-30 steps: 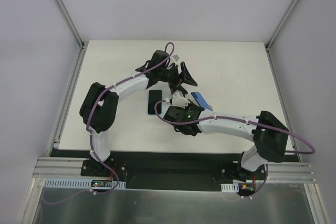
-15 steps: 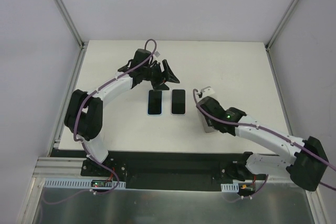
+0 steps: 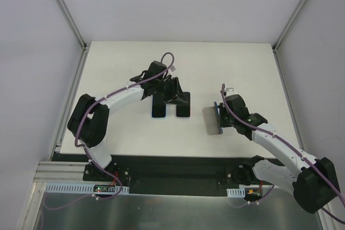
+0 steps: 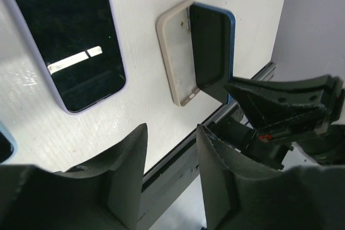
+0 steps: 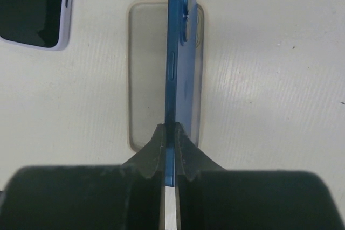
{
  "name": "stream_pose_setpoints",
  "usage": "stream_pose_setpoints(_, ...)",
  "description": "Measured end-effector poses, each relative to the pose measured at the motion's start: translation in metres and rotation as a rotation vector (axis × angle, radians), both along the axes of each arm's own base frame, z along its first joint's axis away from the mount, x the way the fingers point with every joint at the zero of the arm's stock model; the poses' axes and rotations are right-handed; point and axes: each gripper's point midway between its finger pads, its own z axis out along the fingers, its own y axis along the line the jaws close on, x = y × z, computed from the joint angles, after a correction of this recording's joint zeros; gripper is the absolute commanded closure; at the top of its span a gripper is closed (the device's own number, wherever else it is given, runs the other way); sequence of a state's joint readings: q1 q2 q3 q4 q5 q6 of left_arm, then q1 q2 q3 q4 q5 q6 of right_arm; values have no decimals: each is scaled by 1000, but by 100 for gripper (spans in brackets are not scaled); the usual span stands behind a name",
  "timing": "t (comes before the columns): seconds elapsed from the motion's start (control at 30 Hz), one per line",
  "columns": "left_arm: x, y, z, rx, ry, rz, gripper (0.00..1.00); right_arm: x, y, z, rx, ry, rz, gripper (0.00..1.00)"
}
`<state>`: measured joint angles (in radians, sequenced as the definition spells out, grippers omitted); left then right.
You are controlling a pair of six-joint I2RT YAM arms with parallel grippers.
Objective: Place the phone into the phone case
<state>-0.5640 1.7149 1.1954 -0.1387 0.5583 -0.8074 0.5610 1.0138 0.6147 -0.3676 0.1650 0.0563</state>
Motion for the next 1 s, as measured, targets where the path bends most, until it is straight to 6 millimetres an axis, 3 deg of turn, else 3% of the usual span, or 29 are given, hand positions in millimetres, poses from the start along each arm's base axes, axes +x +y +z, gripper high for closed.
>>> stream_pose_setpoints(0.03,-4,-3,-1,2,-3,-15,80,1,1,0,13,2,-3,99)
stream_pose_setpoints(0.07,-9,-7,-1,4,-5,-32,85,3,1,0,30,3,-8,98)
stream_pose_setpoints(0.17,-20,-18,-9,16,-2,-74,93,7,3,0,71,9,-20,99)
stream_pose_setpoints(0.43,-38,-35,-49,92,44,-132,96,8,-1,0,91,20,-46,98)
stream_pose_setpoints(0.6,-36,-46,-66,116,64,-147,96,10,-6,-2,101,42,-75,80)
stream_pose_setpoints(0.7,-34,-51,-70,118,66,-154,96,9,-6,-6,104,63,-83,75)
stream_pose_setpoints(0.8,-33,-56,-71,118,65,-160,96,1,-11,-23,72,134,-89,73)
stream_pose_setpoints(0.87,-31,-58,-72,118,64,-161,96,-2,-13,-27,60,156,-92,78)
stream_pose_setpoints(0.9,-31,-59,-73,119,65,-162,96,-3,-14,-29,55,164,-93,86)
stream_pose_setpoints(1.0,-31,-61,-75,121,68,-166,95,-5,-14,-31,52,174,-89,99)
